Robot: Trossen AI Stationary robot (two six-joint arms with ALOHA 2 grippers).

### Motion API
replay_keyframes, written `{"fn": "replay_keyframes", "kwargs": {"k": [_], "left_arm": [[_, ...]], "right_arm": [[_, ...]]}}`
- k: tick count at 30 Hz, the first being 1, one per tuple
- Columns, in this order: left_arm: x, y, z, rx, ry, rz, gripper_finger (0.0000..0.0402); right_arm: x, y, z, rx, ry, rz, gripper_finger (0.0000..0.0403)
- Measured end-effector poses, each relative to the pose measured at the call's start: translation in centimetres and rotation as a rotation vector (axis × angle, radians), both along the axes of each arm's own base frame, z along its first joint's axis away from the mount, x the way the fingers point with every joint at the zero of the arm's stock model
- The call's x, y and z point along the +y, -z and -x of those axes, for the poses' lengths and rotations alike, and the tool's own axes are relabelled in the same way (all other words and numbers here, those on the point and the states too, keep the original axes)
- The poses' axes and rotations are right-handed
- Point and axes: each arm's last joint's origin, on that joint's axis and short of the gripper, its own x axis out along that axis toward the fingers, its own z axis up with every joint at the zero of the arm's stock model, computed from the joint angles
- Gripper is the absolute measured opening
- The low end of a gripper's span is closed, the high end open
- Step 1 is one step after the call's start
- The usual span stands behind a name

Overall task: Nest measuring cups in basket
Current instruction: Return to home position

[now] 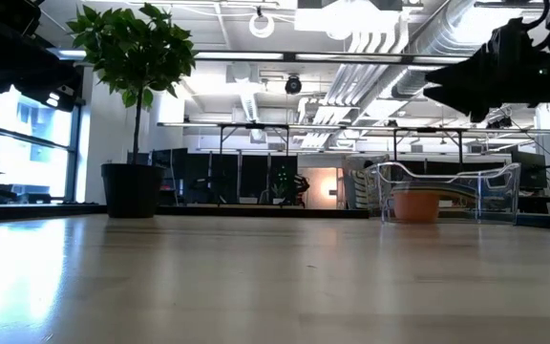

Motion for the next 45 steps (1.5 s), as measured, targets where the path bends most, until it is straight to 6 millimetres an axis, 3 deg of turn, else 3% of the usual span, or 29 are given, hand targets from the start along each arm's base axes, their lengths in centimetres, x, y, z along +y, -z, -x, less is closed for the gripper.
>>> {"fn": "replay_keyframes", "kwargs": {"k": [10, 17, 25, 45], "left_arm": [[0.0, 0.0, 0.0, 0.000, 0.000, 0.000, 0.0090], [0.0, 0.0, 0.0, 0.000, 0.000, 0.000, 0.0090], [0.0, 0.0, 0.0, 0.000, 0.000, 0.000, 0.0090], [0.0, 0.0, 0.0, 0.000, 0.000, 0.000, 0.0090]], "right_arm": [[0.1, 2.2, 0.5, 0.187, 0.030, -0.109, 0.0225], [0.0, 2.2, 0.5, 0.214, 0.047, -0.055, 0.0225], [0.4, 2.2, 0.3, 0.165, -0.087, -0.187, 0.0225], [0.3, 2.2, 0.3, 0.158, -0.065, -0.212, 0.0225]]}}
